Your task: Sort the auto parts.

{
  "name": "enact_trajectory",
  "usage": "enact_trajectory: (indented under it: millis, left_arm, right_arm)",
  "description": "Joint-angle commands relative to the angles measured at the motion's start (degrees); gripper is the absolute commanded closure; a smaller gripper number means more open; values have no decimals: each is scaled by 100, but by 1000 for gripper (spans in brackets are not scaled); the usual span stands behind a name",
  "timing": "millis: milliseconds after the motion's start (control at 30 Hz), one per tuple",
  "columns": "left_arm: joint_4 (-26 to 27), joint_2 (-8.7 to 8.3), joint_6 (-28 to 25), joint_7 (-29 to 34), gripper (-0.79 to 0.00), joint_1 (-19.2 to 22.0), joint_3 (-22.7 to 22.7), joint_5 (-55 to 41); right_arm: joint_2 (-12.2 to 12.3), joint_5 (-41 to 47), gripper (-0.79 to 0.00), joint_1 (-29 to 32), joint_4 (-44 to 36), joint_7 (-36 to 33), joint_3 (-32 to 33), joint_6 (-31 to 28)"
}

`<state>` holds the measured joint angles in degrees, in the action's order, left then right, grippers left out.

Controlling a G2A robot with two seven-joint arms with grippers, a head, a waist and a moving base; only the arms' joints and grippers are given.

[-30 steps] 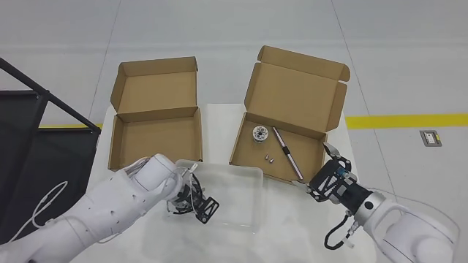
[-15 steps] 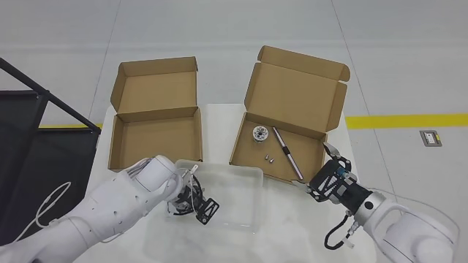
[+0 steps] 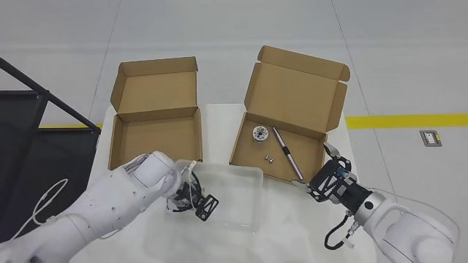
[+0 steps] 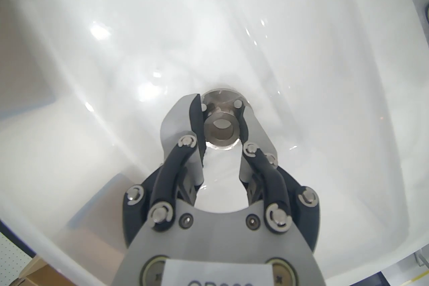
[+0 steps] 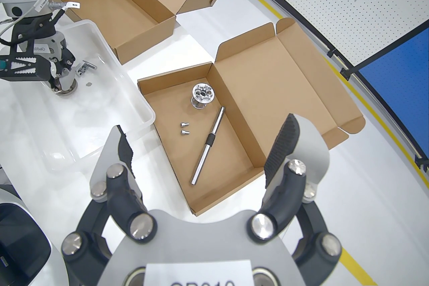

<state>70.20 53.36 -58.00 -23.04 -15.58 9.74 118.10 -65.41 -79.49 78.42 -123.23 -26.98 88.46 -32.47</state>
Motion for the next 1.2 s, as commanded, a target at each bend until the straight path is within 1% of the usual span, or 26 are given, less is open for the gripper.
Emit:
enact_trajectory:
  millis: [0, 67, 133, 233, 300, 400, 500, 567, 667, 700, 1100, 1167]
  left_arm:
    - [146, -87, 0, 4, 0, 92, 0, -138]
    - [351, -217, 0, 55, 0, 228, 4, -396]
    - [598, -383, 0, 162, 0, 345, 60, -699]
    - [1012, -688, 0, 444, 0, 378, 306, -1146]
    - [1302, -919, 0, 646, 0, 328, 602, -1438]
    - [1769, -1290, 294, 813, 0, 49, 1116, -1817]
    - [2119, -1668, 781, 938, 0, -362, 1621, -2082]
    - [2299, -1911, 1078, 986, 0, -673, 1939, -2222]
    - [2438, -2268, 1496, 1051, 0, -1158, 2436, -2426]
    - [2470, -2348, 1593, 1070, 0, -1276, 2548, -2477]
    - [2470, -2348, 1593, 1070, 0, -1276, 2548, -2477]
    - [2366, -2334, 1749, 1190, 0, -1350, 2576, -2567]
  right_arm:
    - [0, 0, -785, 0, 0, 0, 0, 0]
    - [0, 0, -785, 0, 0, 0, 0, 0]
    - [0, 0, -785, 0, 0, 0, 0, 0]
    - [0, 0, -785, 0, 0, 0, 0, 0]
    - [0, 0, -785, 0, 0, 0, 0, 0]
    - [0, 0, -785, 0, 0, 0, 0, 0]
    - [0, 0, -785, 0, 0, 0, 0, 0]
    - [0, 0, -785, 0, 0, 0, 0, 0]
    - [0, 0, -785, 0, 0, 0, 0, 0]
    - [0, 0, -785, 0, 0, 0, 0, 0]
    - [0, 0, -785, 0, 0, 0, 0, 0]
    - [0, 0, -785, 0, 0, 0, 0, 0]
